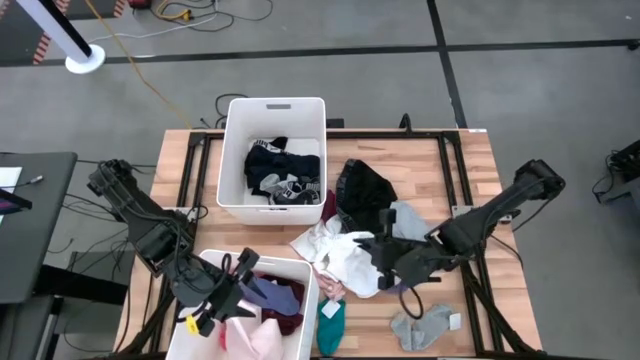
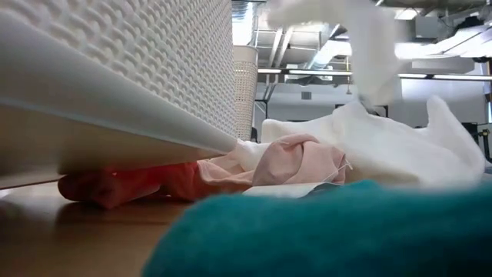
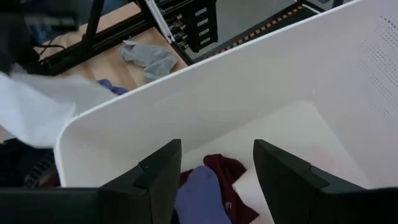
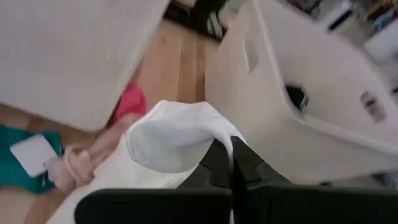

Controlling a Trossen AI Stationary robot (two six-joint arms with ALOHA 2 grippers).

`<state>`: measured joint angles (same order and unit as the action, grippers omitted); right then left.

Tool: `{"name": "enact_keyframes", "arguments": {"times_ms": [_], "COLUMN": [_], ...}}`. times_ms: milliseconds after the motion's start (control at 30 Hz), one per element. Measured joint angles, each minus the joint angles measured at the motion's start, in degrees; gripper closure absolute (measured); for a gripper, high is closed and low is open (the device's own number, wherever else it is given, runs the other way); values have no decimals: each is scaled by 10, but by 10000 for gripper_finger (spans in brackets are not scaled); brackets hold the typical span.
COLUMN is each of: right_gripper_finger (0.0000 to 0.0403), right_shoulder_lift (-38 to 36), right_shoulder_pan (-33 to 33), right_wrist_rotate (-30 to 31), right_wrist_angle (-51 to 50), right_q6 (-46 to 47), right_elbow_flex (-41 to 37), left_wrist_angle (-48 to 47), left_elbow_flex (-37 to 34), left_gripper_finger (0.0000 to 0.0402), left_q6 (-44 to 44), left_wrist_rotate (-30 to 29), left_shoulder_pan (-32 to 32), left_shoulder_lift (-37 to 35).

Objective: Sort clothes
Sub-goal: Put the white sock into the bottom white laundry bin

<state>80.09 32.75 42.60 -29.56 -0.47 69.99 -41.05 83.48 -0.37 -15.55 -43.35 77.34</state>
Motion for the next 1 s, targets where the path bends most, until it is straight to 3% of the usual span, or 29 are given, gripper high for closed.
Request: {"name": "enact_keyframes", "arguments": {"times_ms": [400, 700, 900, 1000], "right_gripper_finger": [403, 403, 403, 403], "right_shoulder_lift": [0, 0, 0, 0], "right_shoulder_pan": [2, 1, -11, -22], "right_wrist_rotate": [-6, -94, -159, -174], "right_wrist_angle": [56, 169, 226, 227], "right_q6": [-178, -293, -331, -335], "right_elbow_flex": [111, 139, 141, 141], "left_wrist_angle": [-56, -100, -106, -58], "left_elbow_flex": [0, 0, 0, 0], "left_gripper_finger": [207, 207, 207, 207], "left_q6": [-19, -30, -19, 26], "left_wrist_rotate": [-3, -14, -136, -177], "left_shoulder_pan": [-8, -8, -8, -5], "left_shoulder_lift": [-10, -10, -13, -18]}}
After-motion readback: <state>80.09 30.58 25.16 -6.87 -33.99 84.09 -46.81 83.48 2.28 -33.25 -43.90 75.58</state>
